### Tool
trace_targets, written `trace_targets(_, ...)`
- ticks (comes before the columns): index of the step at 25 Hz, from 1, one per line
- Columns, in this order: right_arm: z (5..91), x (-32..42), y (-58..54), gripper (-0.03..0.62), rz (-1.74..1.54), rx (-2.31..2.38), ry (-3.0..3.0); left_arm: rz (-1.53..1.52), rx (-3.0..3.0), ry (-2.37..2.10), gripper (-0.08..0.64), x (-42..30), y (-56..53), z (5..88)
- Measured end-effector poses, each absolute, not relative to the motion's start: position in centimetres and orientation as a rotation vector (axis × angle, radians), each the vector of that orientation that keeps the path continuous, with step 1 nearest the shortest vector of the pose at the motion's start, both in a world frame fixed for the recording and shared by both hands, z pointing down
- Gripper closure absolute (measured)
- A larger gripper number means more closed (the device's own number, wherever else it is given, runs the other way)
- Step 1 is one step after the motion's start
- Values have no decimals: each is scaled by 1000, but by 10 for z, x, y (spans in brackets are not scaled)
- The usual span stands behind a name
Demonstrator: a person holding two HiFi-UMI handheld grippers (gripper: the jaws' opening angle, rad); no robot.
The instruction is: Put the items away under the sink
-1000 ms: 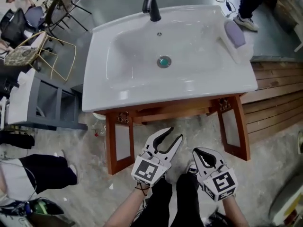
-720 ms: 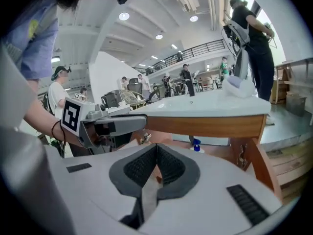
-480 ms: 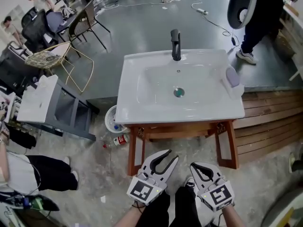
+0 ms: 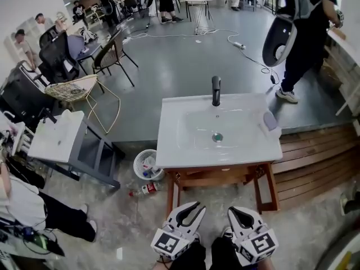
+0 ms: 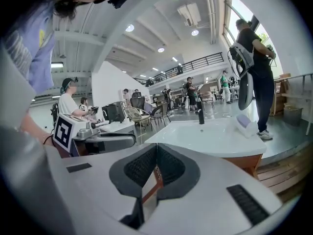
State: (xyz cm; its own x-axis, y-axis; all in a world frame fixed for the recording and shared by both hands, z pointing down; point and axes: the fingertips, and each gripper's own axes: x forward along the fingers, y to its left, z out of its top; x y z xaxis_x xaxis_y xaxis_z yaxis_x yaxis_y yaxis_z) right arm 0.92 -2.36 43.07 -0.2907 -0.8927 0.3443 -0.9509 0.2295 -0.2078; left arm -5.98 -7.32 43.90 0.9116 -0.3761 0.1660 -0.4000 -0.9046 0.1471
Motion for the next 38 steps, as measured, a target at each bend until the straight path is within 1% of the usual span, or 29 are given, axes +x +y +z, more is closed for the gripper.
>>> trace_targets(4,404,-6,-26,575,514,1826,-2344,207,2931,-570,476,-80,-71,411)
trace_targets(9,378,-27,-19,575,462,1866,-2341,181,2973,-489,483,-97,-52,394)
trace_targets(22,362,-71,19,575,444,1980,-2272,169,2993,-404,492,-139,-22,377)
trace_targets(31,349,-71,42,575,434,1938,-2307,150,2979,-453,502,-144,0,368)
trace_targets(38,348,-63,97,575,440,1887,-2335,132,2979,-534,508,-139,48,358)
